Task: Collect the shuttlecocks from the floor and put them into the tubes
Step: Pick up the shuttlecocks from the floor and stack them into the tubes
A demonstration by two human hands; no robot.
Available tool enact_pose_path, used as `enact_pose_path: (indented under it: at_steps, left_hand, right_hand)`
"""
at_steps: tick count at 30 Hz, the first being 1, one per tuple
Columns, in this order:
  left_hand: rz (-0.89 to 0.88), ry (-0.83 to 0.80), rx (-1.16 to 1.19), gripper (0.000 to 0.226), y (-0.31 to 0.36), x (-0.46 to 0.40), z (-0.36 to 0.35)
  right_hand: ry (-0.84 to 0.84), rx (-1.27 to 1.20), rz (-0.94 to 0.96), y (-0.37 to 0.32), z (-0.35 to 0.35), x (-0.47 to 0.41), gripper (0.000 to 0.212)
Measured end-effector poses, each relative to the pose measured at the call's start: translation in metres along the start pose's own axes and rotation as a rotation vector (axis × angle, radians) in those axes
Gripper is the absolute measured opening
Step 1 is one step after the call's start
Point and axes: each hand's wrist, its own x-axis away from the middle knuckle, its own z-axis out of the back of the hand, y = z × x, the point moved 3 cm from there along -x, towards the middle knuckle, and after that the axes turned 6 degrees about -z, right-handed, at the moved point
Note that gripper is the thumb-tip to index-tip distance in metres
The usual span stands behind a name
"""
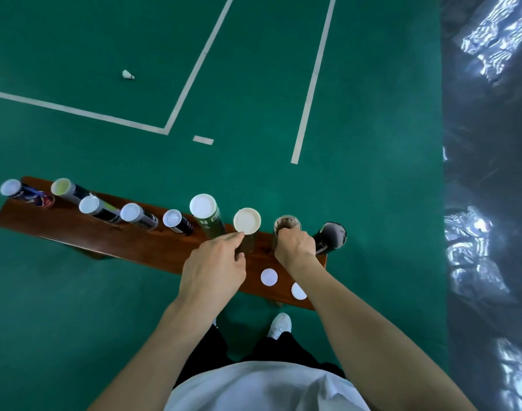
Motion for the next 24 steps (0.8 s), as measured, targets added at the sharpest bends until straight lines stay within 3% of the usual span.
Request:
enact_pose_path:
  at_steps: [6,14,19,24]
  left_hand:
    - [-0.031,0.014,-0.015,0.045,0.002,-0.007,0.019]
    - [-0.193,0.029,0.015,0.042,0.013,-0.029,0.054]
    - [-0.428,0.008,0.161,0.036,0.027,-0.037,0.075]
    - [-0.818,-0.083,0.274,0.039,0.039,-0.014,0.089]
  right_hand:
    - [0.006,-0.101,-0.003,0.003,0.009,0.003,0.022]
    - [0.373,-0.368,-0.083,0.004,0.054,0.066,0.034]
    - [0.697,-0.682,-0.213,0.007,0.081,0.139,0.041]
    - [0.975,-0.995,-0.406,-0.004,0.067,0.229,0.034]
